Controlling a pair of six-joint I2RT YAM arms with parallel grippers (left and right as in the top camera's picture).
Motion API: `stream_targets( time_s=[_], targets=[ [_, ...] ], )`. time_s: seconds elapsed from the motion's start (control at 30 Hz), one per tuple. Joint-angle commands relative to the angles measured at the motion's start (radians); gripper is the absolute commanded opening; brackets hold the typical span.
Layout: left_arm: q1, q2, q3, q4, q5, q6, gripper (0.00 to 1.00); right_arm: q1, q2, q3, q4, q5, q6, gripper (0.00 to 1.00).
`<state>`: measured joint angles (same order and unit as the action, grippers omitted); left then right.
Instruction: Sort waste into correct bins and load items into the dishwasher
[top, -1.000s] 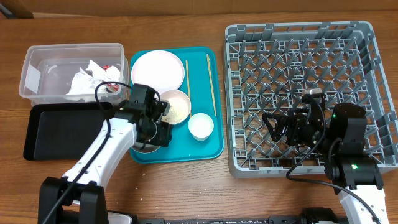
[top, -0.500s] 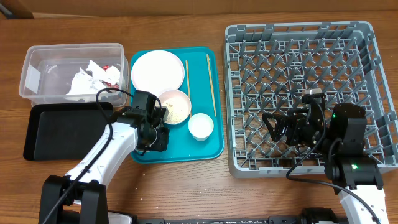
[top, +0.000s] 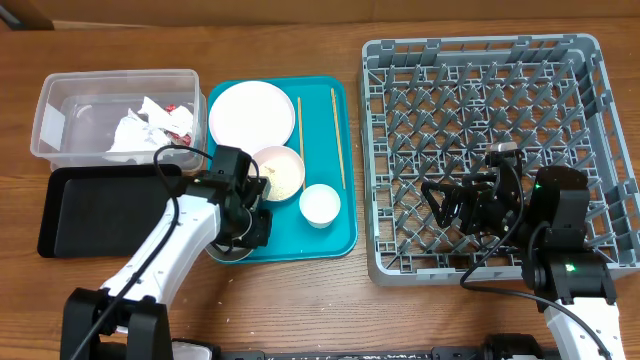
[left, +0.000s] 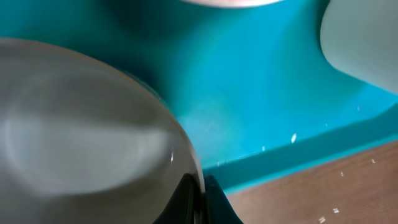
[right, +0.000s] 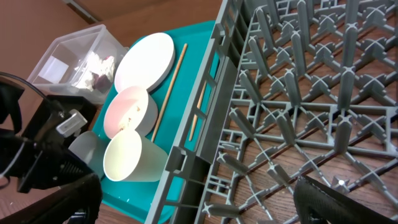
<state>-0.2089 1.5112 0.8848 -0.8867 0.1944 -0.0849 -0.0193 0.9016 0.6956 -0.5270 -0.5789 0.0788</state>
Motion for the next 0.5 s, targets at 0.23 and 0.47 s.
stream_targets(
  time_s=[0.23, 0.47],
  targets=[
    [0.008, 0.007, 0.300, -0.227, 0.012, -0.076, 0.04, -0.002, -0.002, 0.024, 0.001, -0.006, 0.003, 1.00],
    [0.054, 0.007, 0.455, -0.317, -0.086, -0.130, 0.04, -0.002, -0.002, 0.024, 0.000, -0.007, 0.004, 1.00]
  ],
)
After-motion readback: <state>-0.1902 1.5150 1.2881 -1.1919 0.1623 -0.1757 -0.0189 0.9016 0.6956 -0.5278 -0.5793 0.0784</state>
